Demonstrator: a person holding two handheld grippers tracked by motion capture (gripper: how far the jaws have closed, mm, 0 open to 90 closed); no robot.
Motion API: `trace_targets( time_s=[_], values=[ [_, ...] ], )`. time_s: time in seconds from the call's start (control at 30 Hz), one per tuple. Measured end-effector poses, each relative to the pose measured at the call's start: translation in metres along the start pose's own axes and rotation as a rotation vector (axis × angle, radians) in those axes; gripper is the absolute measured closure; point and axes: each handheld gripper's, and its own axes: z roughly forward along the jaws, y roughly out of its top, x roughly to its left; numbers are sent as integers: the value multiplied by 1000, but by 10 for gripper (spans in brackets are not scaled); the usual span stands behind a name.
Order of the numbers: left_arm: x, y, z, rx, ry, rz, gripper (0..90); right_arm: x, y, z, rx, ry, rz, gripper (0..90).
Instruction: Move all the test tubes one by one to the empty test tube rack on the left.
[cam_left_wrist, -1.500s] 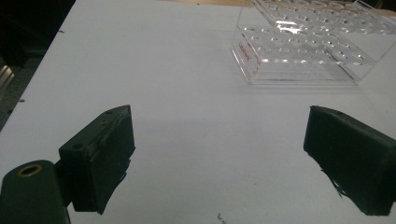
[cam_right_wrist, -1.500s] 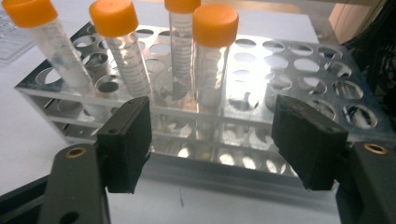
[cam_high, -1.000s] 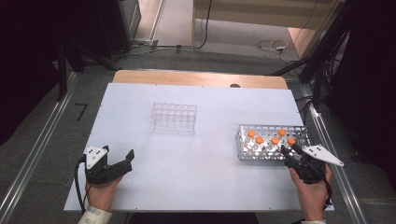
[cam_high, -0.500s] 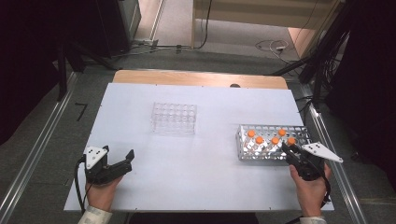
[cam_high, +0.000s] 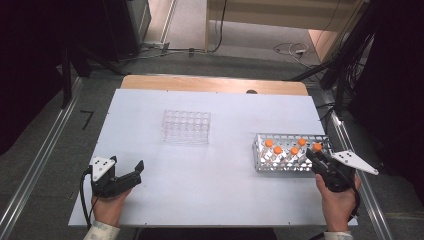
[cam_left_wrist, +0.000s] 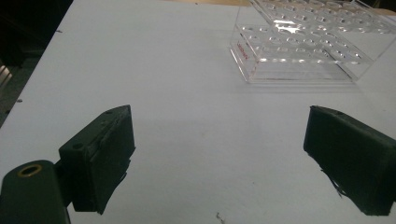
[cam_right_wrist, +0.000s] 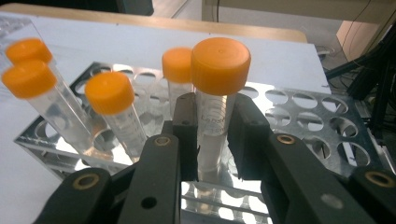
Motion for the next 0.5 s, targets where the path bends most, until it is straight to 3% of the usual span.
trace_targets(
  time_s=[0.5],
  values=[
    [-1, 0, 0, -1, -3, 1, 92, 1, 18, -39, -91, 3, -1, 719]
  ],
)
